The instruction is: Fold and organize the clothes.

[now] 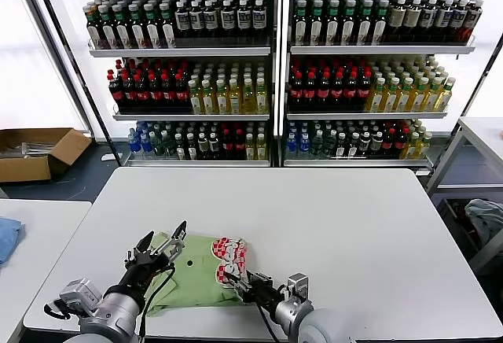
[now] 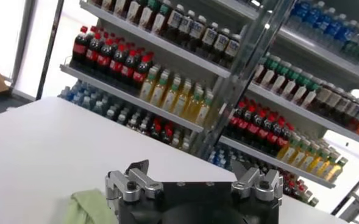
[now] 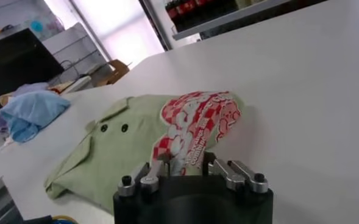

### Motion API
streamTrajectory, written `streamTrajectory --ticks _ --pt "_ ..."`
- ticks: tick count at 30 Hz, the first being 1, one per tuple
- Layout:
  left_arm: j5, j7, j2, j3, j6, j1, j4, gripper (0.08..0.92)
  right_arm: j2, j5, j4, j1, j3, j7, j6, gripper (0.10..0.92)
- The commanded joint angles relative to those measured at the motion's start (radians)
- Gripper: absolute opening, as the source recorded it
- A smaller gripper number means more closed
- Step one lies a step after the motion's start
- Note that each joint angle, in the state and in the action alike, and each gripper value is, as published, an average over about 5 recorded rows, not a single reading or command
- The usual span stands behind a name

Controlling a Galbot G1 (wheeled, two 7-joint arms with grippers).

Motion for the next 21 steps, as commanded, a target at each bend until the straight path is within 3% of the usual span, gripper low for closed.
streamTrajectory --ticks 1,9,15,21 --pt "-0.008 -0.019 -0.006 -0.015 0.005 0.017 -0.013 0.823 -0.058 -0.076 0.068 -0.048 0.066 -0.041 0.004 0.342" --pt "-0.005 -0.022 -0.013 -0.013 0.005 0.014 -0.006 0.823 -0.223 -0.115 0.166 -0.219 0.264 -0.103 0.049 0.142" --pt "-0.003 -0.024 -0.021 0.003 0.004 0.012 -0.007 0.823 -0.306 -0.118 0.181 -0.347 0.446 -0.109 0.075 0.135" --pt "-0.001 -0.04 -0.028 0.029 0.004 0.0 0.012 0.823 -0.274 -0.165 0.172 -0.348 0.475 -0.024 0.098 0.135"
